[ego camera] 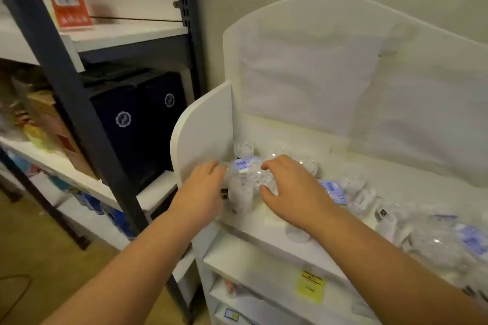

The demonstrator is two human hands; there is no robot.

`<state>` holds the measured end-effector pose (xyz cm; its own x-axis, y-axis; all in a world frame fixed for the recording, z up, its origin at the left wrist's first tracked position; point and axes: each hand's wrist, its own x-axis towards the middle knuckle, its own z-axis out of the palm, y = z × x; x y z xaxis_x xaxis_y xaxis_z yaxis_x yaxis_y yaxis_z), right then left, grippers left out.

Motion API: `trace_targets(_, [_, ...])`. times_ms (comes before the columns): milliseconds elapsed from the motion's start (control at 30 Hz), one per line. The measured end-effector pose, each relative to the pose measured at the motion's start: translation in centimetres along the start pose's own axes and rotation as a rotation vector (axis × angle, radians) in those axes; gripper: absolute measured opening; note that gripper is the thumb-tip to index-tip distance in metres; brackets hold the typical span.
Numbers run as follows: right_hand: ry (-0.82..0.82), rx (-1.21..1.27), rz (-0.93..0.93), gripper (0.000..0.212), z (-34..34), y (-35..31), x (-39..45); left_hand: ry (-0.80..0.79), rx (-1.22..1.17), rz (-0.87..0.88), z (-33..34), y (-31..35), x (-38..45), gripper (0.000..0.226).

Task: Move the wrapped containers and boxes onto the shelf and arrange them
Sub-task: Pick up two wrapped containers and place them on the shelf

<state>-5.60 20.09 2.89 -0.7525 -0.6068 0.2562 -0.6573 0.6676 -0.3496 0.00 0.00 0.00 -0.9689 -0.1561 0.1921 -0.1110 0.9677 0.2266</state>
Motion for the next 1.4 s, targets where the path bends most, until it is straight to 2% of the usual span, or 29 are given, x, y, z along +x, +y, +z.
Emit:
trace_targets(100, [-0.035, -0.027, 0.017, 0.038, 2.1, -0.8, 1.7, -0.068, 0.161, 0.038, 1.3, -1.2, 2.3, 0.074])
trace_targets(200, [-0.093, -0.064, -0.011, 0.046, 3.9, -1.4, 2.6, -0.114, 0.234, 0.078, 2.1, -1.5, 3.7, 0.072])
trace_targets(400, [-0.148, -0.172, -0.052, 0.048, 5.6, -2.0, 3.5, -0.131, 0.106, 0.052, 2.7, -2.5, 4.0, 0.056])
trace_targets(533, [-0.116, -0.227, -0.059, 0.045, 6.7, -1.9, 3.8, -0.069, 0.036, 0.026, 1.9, -2.4, 2.7, 0.049])
trace_targets(733, [-0.081, -0.115, -0.021, 0.046, 6.5, -2.3, 3.6, 0.029, 0.066, 0.045, -1.3, -2.3, -0.9, 0.062])
trace_targets(867, [0.046, 0.122, 0.034, 0.058, 4.0, -2.7, 2.9, 0.115, -0.061, 0.068, -4.4, -2.1, -2.2, 0.066])
trace_targets(1000, [0.192, 0.268, 0.111, 0.059, 0.8, -1.6, 1.9, 0.162, -0.309, 0.091, -6.0, -0.8, -1.4, 0.068])
trace_targets(1167, [0.328, 0.275, 0.214, 0.057, -3.4, 0.7, -2.1, 0.176, -0.423, 0.184, -5.4, 2.8, -0.1, 0.068])
trace_targets(1400, [0.551, 0.312, 0.359, 0.054, -9.7, 3.8, -11.9, 0.202, -0.481, 0.318, -5.7, 11.3, -1.8, 0.059])
